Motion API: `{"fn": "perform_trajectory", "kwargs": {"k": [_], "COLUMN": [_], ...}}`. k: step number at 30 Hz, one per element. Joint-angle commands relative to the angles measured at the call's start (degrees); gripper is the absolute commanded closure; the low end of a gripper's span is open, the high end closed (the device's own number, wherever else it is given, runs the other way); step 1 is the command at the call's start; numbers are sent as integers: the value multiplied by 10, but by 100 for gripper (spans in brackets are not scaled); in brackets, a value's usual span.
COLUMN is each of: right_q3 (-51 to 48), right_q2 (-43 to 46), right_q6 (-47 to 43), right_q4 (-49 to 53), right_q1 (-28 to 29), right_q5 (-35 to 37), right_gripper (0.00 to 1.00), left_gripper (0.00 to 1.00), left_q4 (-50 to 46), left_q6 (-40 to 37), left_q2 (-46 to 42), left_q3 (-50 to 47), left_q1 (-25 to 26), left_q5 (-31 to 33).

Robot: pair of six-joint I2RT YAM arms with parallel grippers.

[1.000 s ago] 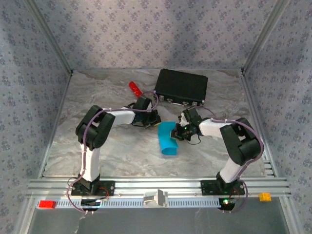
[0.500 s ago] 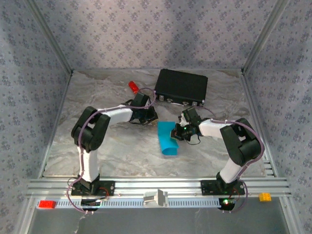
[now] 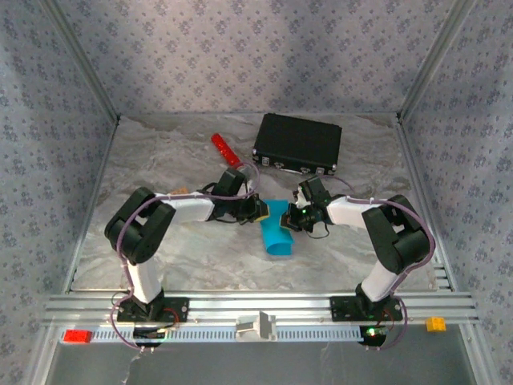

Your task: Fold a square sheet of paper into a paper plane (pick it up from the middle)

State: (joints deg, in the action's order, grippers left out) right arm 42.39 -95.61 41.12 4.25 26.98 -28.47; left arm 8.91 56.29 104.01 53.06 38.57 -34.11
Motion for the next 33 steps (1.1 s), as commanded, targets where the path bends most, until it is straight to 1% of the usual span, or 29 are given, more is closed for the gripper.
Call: {"fn": "perform_trajectory", "kwargs": {"k": [1, 4, 12, 16, 19, 25, 29, 31, 33], "right_q3": [-28, -28, -28, -33, -34, -34, -35, -35, -35], "right_q2": [-15, -15, -14, -11, -11, -8, -7, -7, -8], "right_q6": [6, 5, 3, 4, 5, 4, 5, 4, 4], "right_q4": [70, 71, 74, 75, 74, 78, 78, 78, 77], "right_q1": [0, -1, -1, -2, -2, -2, -2, -3, -2], "right_q5": [62, 63, 62, 65, 68, 69, 71, 71, 71], "right_gripper": [100, 100, 100, 100, 100, 100, 100, 100, 100], "left_gripper": [90, 89, 90, 90, 90, 89, 89, 89, 89], "left_q4": [55, 53, 5, -58, -74, -71, -95, -114, -117], "left_q6": [20, 15, -35, -92, -115, -105, -75, -69, -63], "left_q2": [23, 39, 58, 60, 57, 3, -25, -23, -24], "left_q3": [-3, 0, -21, -31, -39, -27, 1, 16, 18], "left_q1": [5, 8, 9, 11, 12, 13, 17, 24, 30], "left_q5": [-29, -39, -24, 19, 50, 51, 19, 0, -6]}}
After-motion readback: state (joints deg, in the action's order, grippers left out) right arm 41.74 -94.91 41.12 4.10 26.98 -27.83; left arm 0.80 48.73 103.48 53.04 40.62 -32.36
